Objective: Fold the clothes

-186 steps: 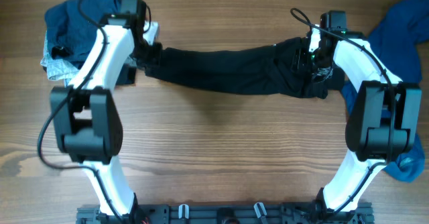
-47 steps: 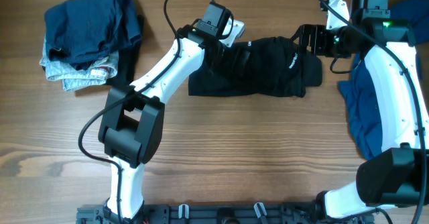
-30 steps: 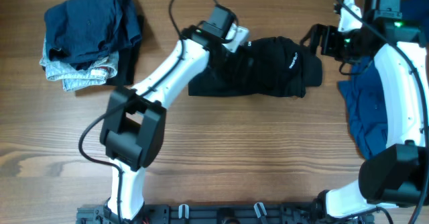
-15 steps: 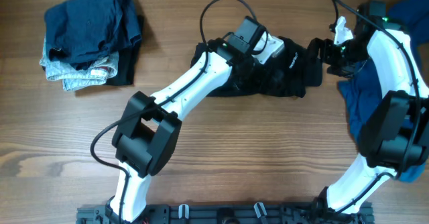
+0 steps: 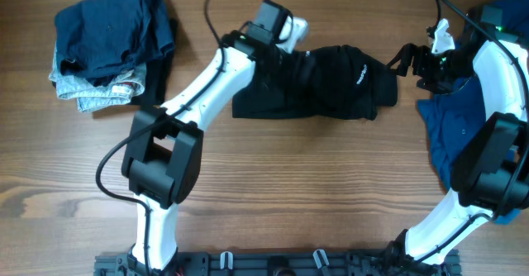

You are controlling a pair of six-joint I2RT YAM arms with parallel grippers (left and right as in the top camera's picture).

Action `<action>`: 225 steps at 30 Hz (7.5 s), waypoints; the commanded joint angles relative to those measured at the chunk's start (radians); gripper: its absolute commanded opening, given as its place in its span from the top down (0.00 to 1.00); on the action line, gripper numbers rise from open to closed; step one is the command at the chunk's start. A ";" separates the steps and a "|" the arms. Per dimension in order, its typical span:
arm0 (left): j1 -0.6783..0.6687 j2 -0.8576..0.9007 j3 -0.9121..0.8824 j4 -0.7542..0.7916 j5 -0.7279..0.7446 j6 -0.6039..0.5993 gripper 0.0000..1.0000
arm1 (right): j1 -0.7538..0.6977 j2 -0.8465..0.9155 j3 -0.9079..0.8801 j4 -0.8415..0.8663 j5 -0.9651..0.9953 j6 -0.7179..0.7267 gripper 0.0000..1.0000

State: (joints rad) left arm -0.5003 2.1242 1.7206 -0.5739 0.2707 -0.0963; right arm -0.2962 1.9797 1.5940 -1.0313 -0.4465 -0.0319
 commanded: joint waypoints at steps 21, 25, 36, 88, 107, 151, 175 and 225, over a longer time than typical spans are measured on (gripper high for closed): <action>-0.158 0.131 0.014 0.163 -0.168 -0.254 0.91 | 0.004 0.016 0.014 0.017 -0.023 -0.018 0.00; -0.143 0.118 0.016 0.169 -0.187 -0.253 0.86 | 0.004 0.016 0.014 0.013 -0.023 -0.018 0.00; -0.023 -0.187 0.022 0.003 -0.149 -0.251 0.66 | 0.004 0.029 -0.025 0.079 -0.026 -0.020 0.04; 0.134 -0.258 0.021 -0.333 -0.325 -0.195 0.71 | -0.101 -0.098 -0.149 0.282 -0.262 -0.080 0.96; 0.417 -0.258 0.020 -0.411 -0.325 -0.195 0.73 | 0.396 -0.201 0.061 0.168 -0.176 -0.027 0.96; 0.442 -0.258 0.017 -0.411 -0.325 -0.169 0.73 | 0.803 0.130 0.061 0.532 -0.129 0.045 0.96; 0.442 -0.258 0.017 -0.411 -0.325 -0.169 0.73 | 0.629 -0.002 0.232 0.259 0.122 0.284 0.00; 0.441 -0.227 0.008 -0.438 -0.128 -0.074 0.56 | 0.524 -0.114 0.220 0.264 0.193 0.113 0.01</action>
State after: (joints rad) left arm -0.0624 1.8648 1.7420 -1.0039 0.0013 -0.2523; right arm 0.3042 1.9610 1.7866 -0.7219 -0.2359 0.0700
